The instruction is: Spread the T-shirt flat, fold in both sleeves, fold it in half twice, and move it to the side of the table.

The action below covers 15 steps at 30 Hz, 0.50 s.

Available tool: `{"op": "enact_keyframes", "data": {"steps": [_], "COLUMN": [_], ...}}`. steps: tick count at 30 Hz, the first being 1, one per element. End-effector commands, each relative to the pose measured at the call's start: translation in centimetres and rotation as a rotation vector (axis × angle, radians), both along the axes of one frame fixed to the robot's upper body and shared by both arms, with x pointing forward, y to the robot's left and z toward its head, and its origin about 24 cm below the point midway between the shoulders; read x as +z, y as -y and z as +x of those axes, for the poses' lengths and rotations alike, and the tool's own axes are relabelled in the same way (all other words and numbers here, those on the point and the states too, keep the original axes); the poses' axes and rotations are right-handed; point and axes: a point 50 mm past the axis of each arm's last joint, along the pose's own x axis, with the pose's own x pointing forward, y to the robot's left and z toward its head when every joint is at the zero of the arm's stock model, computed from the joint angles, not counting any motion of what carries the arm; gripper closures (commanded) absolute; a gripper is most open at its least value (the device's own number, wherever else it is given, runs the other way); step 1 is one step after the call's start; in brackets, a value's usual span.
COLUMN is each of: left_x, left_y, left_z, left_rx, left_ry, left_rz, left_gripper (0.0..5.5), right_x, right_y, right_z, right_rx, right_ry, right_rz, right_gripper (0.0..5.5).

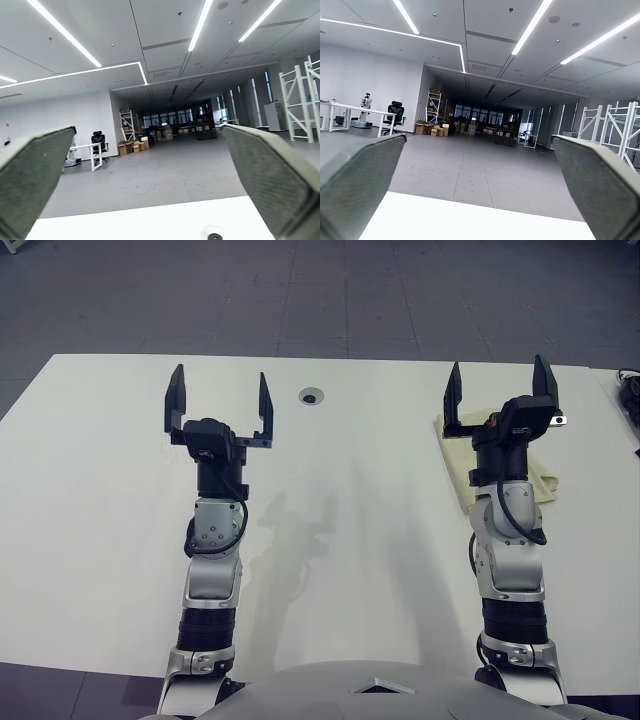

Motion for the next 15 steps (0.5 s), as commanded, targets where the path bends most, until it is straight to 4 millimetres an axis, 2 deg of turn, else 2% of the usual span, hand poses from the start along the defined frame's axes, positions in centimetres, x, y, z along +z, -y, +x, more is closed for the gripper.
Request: {"op": "enact_keyframes", "data": {"steps": [1, 7, 15], "left_x": [0.04, -0.22, 0.07], "left_y": [0.35, 0.02, 0.59], "left_z": [-0.04, 0.05, 0.01], "left_rx": [-0.048, -0.060, -0.093], "left_ry": [-0.008, -0.033, -0.013], "left_rz": [-0.017, -0.044, -0.018], "left_gripper": [0.10, 0.10, 0.10], "right_x": [-0.03, -0.13, -0.05], "right_y": [0.04, -0.13, -0.11], "right_z": [-0.42, -0.63, -0.36], "right_rx": [-0.004, 0.004, 0.011], "right_ry": [0.000, 0.002, -0.003], "right_rz": [-0.004, -0.009, 0.001], "right_gripper": [0.13, 0.13, 0.13]}}
